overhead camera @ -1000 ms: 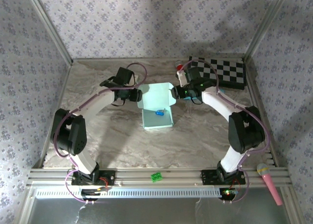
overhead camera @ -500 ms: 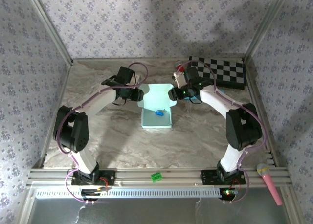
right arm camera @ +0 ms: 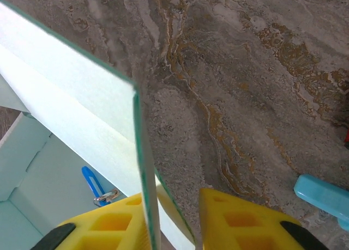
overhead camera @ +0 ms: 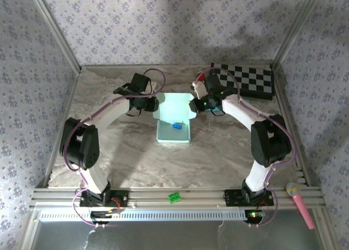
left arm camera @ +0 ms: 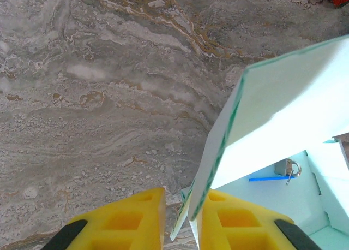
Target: Fold the paper box
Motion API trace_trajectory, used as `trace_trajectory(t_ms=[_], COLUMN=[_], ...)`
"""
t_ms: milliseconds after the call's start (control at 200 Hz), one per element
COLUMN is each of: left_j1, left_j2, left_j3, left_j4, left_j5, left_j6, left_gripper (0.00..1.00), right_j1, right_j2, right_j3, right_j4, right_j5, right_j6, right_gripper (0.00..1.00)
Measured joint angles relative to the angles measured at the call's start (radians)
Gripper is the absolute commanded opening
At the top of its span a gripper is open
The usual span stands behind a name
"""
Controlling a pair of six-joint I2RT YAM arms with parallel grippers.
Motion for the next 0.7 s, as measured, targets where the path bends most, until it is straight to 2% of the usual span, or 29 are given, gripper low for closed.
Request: trace_trajectory(t_ms=[230,330,400,475,700], left_j1=[0.000,0.000,0.000,0.000,-0.001], left_j2=[0.000,0.000,0.000,0.001,0.001], left_j3=[0.001,0.001,0.001,0.001,0.001], left_j4=[0.000,0.000,0.001,0.008,0.041], left_j5=[0.001,0.005,0.010,0.019,0.019], left_j6=[0.000,0.000,-0.001,-0.013,-0.039], left_gripper=[0.19,0.12,0.03,0.00,0.00], right_j1=[0.018,0.025,0.030,0.041,0.079], right_j2=[0.000,0.000,0.000,-0.001,-0.021], right_j3=[0.001,0.002,0.005,0.008,0.006], right_j4=[-0.024,-0.028,-0.026,-0.019,0.023], right_j5=[0.037,0.048,0.054,0.071,0.177], right_j6=[-0.014,-0.021,-0.023,-0.023,-0.021], right_gripper=[0.22,0.16,0.13,0.12,0.10])
